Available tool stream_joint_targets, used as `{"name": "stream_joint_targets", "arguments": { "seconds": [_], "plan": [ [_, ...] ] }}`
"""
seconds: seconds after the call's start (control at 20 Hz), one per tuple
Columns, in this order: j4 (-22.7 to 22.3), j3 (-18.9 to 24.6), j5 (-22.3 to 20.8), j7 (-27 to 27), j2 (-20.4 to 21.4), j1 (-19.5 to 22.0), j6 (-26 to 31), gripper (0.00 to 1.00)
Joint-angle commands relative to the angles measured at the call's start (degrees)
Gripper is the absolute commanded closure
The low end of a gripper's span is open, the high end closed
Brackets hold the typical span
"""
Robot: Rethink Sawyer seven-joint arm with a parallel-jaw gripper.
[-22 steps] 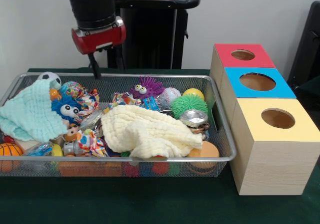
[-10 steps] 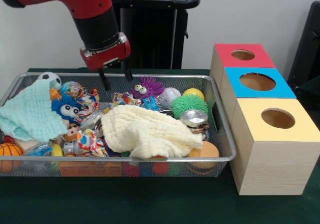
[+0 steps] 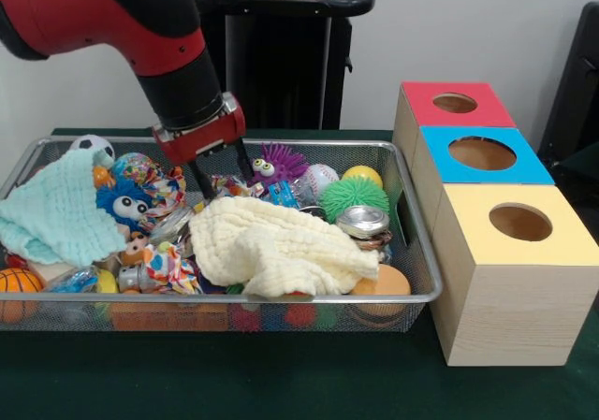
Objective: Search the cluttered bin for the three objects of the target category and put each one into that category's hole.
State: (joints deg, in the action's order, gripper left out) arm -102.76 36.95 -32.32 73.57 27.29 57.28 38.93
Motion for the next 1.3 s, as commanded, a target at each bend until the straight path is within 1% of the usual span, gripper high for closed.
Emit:
{"name": "stream_joint_targets", "arguments": {
  "seconds": [0.05,0.25,0.45,0.65,0.85,1.1,1.15,1.3],
  "plan": [
    [11.2,3.4,-6.4,-16.6,-4.9,-0.6,2.9,0.0],
    [10.2,3.7,-8.5,-14.3,-1.8,-1.0,1.0,0.0],
    [9.4,3.8,-9.0,-12.6,0.4,-1.4,1.4,0.0],
    [10.7,4.0,-8.7,-13.1,0.0,-1.9,3.2,0.0],
    [12.9,4.1,-8.5,-14.5,-1.1,-2.4,5.0,0.0],
    [13.1,4.3,-8.5,-14.3,-0.8,-2.3,4.8,0.0],
    [12.7,4.6,-8.2,-14.3,0.0,-2.3,4.9,0.0],
    [12.0,5.6,-8.7,-14.7,-0.3,-1.5,2.7,0.0]
  ]
}}
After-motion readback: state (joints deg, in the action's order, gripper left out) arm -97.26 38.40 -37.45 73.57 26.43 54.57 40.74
